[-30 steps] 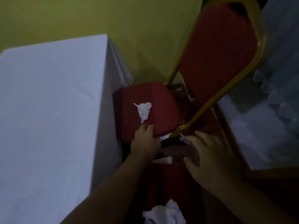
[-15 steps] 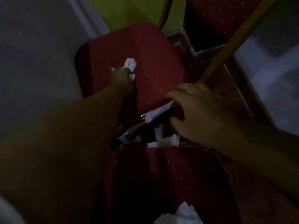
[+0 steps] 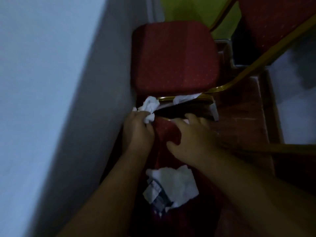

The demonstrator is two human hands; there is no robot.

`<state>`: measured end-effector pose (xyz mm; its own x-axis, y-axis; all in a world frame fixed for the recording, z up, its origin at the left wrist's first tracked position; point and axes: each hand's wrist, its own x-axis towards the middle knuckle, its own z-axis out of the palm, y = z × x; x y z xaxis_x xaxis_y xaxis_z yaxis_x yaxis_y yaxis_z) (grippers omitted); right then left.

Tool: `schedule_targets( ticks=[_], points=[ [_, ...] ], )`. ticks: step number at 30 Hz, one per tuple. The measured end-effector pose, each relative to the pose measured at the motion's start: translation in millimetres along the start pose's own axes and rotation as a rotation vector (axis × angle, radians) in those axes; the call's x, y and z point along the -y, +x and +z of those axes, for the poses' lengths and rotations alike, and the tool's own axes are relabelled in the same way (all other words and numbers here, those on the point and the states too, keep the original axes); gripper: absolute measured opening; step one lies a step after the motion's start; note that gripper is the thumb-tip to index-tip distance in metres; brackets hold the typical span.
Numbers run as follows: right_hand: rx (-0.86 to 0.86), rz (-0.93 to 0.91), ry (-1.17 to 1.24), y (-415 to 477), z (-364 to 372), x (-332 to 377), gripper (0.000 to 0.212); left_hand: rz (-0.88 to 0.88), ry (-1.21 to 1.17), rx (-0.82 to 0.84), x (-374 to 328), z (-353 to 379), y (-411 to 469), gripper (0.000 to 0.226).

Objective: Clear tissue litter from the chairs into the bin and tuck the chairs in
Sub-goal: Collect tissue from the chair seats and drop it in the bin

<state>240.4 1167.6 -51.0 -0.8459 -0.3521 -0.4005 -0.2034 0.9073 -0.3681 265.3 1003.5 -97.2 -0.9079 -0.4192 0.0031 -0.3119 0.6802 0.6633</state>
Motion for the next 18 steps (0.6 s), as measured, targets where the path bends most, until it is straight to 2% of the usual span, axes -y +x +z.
schedule_targets(
  ticks=[5,7,9,11,14,16,18],
  points=[
    [0.338,0.087,-0.084,-60,111,20,0.104,-0.265,0.019,-0.066,50,-29,-145,0.027],
    [0.338,0.064,-0.112,-79,145,16,0.110,-0.286,-0.010,-0.067,67,-31,-197,0.028],
    [0.177,-0.026,-0.216,-93,163,14,0.101,-0.286,-0.027,-0.041,79,-30,-239,0.029],
    [0.083,-0.127,-0.285,-103,172,14,0.082,-0.333,0.015,-0.002,86,-25,-272,0.027],
    [0.133,-0.148,-0.196,-119,176,14,0.055,-0.447,0.008,-0.004,80,-19,-302,0.032],
    [0.137,-0.157,-0.127,-134,162,16,0.038,-0.385,-0.023,0.006,68,-28,-310,0.031],
    [0.082,-0.162,-0.058,-155,128,26,0.036,-0.307,-0.071,-0.016,44,-54,-309,0.022]
  ],
)
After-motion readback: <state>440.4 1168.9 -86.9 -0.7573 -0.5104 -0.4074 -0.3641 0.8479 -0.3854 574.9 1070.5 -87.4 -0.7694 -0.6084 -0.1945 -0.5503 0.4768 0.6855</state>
